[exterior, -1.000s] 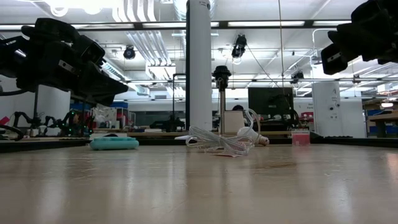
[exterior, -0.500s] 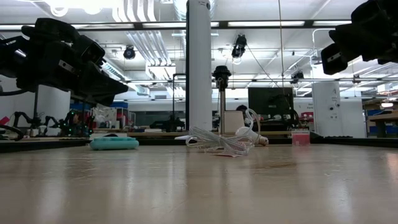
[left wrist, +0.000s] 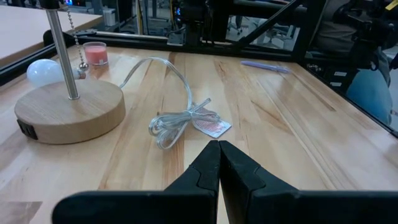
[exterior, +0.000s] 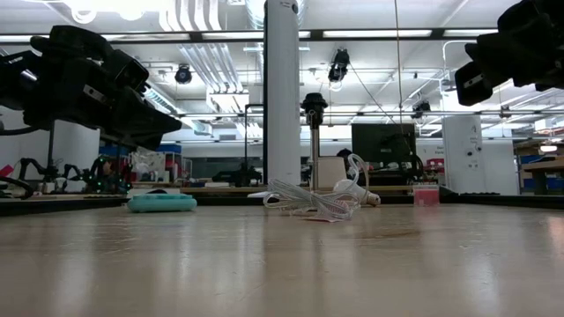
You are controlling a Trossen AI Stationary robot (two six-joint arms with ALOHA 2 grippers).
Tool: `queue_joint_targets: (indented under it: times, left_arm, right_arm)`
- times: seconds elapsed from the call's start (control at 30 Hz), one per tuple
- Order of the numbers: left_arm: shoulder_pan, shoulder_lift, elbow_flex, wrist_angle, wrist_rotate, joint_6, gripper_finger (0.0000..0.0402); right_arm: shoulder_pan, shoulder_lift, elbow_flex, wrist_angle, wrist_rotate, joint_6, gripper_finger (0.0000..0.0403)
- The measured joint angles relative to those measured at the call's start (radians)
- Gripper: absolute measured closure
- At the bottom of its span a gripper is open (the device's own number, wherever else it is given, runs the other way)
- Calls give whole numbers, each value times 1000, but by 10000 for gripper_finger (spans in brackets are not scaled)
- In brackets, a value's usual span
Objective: Screw lightbulb
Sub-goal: Return to Home Position
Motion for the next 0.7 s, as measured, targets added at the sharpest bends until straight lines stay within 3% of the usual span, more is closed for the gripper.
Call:
queue_joint_targets:
  times: [0.33, 0.7]
  left_arm:
    - [0, 0, 0, 0, 0, 0, 401]
    - [0, 0, 0, 0, 0, 0, 401]
  right_arm:
    - [0, 0, 0, 0, 0, 0, 332]
    - [0, 0, 0, 0, 0, 0, 355]
